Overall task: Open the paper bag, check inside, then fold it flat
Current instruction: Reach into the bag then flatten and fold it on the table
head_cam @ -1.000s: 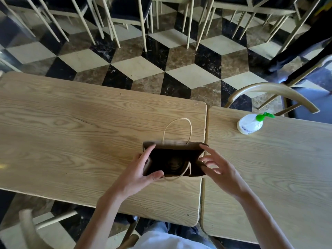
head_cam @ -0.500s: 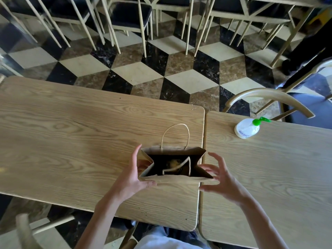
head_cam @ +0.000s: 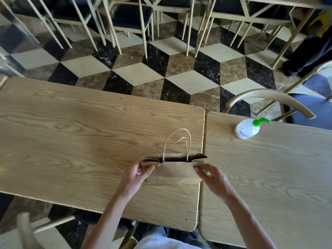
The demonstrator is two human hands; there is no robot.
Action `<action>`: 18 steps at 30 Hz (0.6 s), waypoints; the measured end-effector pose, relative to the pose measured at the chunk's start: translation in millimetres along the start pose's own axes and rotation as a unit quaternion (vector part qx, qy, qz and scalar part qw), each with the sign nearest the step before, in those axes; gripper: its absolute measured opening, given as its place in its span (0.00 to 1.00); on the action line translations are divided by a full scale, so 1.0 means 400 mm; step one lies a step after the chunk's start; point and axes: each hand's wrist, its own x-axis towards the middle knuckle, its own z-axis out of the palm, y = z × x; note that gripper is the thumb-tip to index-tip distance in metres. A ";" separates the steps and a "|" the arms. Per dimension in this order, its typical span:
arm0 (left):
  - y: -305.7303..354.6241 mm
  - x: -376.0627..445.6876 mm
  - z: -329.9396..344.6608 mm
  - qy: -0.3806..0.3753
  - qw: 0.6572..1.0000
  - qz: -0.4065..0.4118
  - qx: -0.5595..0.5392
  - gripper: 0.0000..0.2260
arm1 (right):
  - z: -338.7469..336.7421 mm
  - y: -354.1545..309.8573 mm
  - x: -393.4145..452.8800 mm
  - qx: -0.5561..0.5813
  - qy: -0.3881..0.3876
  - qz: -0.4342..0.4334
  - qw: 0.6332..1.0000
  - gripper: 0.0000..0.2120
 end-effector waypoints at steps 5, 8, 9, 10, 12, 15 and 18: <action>0.002 0.019 0.029 0.114 0.993 -0.036 0.012 0.13 | 0.025 0.005 0.018 0.047 0.093 0.037 0.994 0.14; -0.012 0.035 0.043 0.111 0.992 -0.053 0.027 0.13 | 0.031 0.002 0.029 0.045 0.105 0.053 0.992 0.09; -0.017 0.038 0.048 0.117 0.990 -0.070 0.029 0.14 | 0.033 0.004 0.033 0.038 0.100 0.060 0.993 0.12; -0.020 0.039 0.052 0.125 0.988 -0.089 0.034 0.16 | 0.035 0.009 0.037 0.022 0.096 0.067 0.993 0.17; -0.024 0.043 0.062 0.137 0.983 -0.111 0.046 0.17 | 0.043 0.016 0.044 -0.002 0.098 0.087 0.991 0.22; -0.032 0.047 0.079 0.156 0.980 -0.115 0.042 0.16 | 0.054 0.021 0.054 -0.003 0.095 0.114 0.989 0.22; -0.030 0.053 0.092 0.176 0.976 -0.122 0.038 0.14 | 0.064 0.017 0.059 0.025 0.116 0.131 0.984 0.17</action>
